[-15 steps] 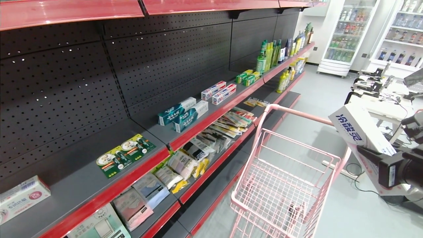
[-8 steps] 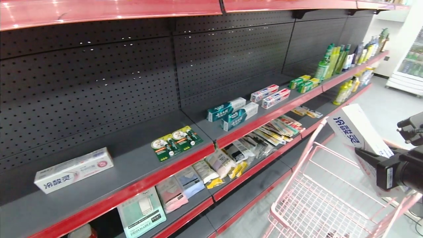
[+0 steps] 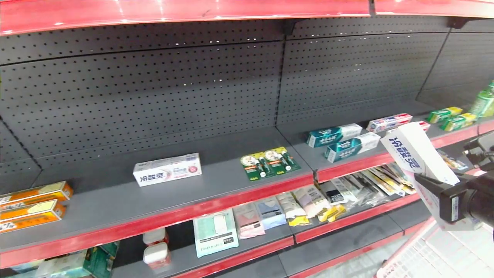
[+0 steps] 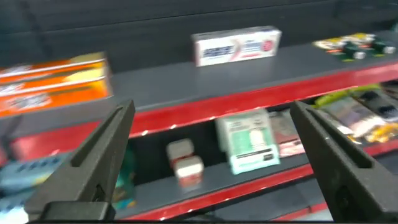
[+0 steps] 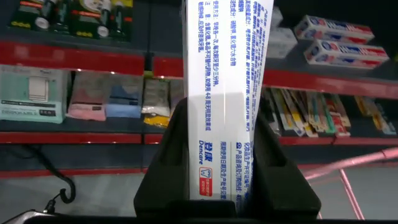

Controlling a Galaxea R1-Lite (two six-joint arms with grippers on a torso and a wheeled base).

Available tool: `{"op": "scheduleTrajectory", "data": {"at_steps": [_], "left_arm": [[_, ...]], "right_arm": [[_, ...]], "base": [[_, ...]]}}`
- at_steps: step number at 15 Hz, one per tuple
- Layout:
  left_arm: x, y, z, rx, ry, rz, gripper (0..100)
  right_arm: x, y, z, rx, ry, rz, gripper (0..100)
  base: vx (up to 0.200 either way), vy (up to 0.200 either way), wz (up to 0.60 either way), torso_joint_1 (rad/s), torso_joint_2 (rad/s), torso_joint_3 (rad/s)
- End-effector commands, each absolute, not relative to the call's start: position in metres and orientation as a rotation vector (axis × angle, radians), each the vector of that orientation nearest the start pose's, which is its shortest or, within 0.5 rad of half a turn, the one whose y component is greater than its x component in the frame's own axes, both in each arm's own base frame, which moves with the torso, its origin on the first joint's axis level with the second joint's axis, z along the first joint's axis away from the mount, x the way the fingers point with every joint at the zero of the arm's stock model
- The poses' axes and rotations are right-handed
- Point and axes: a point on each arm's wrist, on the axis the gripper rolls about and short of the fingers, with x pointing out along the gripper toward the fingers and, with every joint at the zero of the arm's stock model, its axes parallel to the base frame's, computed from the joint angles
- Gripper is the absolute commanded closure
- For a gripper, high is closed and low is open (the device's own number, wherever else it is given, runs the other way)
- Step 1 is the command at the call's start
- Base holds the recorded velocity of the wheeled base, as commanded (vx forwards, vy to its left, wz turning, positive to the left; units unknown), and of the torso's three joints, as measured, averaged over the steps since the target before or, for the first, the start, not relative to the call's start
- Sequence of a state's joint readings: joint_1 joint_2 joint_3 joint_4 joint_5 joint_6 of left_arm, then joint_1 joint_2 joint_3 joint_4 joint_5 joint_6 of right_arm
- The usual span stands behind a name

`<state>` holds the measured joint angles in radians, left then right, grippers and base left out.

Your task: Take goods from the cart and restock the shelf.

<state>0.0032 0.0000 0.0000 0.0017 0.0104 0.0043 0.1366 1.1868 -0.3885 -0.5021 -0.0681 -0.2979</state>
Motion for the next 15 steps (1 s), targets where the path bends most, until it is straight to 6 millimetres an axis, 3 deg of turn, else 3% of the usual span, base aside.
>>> {"op": "scheduleTrajectory", "data": {"at_steps": [1, 5, 15], "left_arm": [[-0.0228, 0.0001, 0.0753, 0.005, 0.002, 0.015, 0], [-0.0228, 0.0001, 0.0753, 0.005, 0.002, 0.015, 0], [-0.0226, 0.0001, 0.0754, 0.008, 0.005, 0.012, 0]], "right_arm": [[0.1610, 0.0208, 0.1756, -0.327, 0.284, 0.114, 100], [0.1619, 0.0207, 0.1749, -0.340, 0.288, 0.113, 100], [0.1535, 0.0129, 0.1757, -0.330, 0.267, 0.070, 100]], "base": [[0.000, 0.000, 0.60, -0.002, 0.01, -0.002], [0.000, 0.000, 0.60, 0.002, 0.00, 0.000], [0.000, 0.000, 0.00, 0.000, 0.00, 0.000]]}}
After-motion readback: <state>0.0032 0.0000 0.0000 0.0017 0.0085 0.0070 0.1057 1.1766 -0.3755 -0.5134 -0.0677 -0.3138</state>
